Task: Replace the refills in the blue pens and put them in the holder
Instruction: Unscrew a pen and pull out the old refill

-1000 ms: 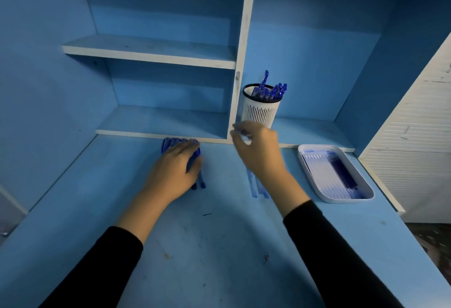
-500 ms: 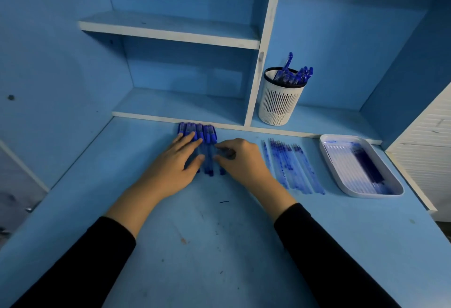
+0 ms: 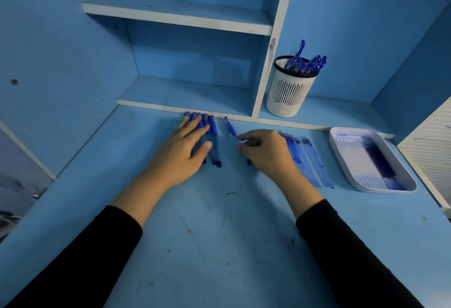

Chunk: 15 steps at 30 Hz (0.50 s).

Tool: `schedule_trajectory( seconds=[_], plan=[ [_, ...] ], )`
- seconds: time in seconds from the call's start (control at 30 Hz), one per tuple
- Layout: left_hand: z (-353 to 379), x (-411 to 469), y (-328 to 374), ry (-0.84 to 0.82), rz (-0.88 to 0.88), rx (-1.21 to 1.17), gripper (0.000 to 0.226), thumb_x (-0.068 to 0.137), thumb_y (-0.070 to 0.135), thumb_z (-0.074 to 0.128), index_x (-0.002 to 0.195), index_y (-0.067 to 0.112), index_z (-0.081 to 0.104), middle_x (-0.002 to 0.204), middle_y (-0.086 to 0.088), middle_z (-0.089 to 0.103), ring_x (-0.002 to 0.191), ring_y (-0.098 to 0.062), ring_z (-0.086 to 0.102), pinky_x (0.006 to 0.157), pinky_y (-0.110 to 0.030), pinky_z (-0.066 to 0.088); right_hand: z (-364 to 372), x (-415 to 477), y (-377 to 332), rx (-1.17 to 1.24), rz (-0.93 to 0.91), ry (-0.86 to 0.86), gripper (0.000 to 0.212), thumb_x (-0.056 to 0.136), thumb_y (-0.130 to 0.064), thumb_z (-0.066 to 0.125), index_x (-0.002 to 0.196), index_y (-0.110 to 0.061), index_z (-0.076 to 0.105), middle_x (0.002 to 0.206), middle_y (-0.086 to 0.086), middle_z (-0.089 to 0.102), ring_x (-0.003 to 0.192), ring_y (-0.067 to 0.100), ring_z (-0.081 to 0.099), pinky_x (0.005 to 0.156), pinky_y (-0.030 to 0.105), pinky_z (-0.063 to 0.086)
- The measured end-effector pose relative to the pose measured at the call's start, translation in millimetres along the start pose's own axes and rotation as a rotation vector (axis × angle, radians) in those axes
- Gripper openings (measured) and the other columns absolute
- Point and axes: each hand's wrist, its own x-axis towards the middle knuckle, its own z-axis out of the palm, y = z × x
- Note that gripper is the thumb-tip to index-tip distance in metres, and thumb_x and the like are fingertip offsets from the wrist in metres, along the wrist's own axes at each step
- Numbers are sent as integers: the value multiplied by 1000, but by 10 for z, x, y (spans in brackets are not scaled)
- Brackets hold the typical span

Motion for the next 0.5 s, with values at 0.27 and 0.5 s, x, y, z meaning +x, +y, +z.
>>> schedule_trajectory(
  seconds=[0.27, 0.5],
  plan=[
    [48, -92, 449, 217, -33, -488, 44, 99, 39, 53, 142, 30, 51, 108, 11, 65, 78, 8, 31, 98, -18, 45, -76, -455, -45, 769, 147, -39, 19, 83, -3, 71, 98, -13, 74, 83, 5, 73, 75, 12, 65, 77, 21, 55],
    [74, -234, 845, 182, -107, -944, 45, 98, 16, 58, 138, 33, 48, 112, 10, 73, 115, -4, 63, 104, -29, 47, -12, -804, -66, 882, 82, 15, 21, 80, -1, 71, 98, -11, 74, 94, 0, 76, 94, 12, 71, 88, 24, 55]
  ],
)
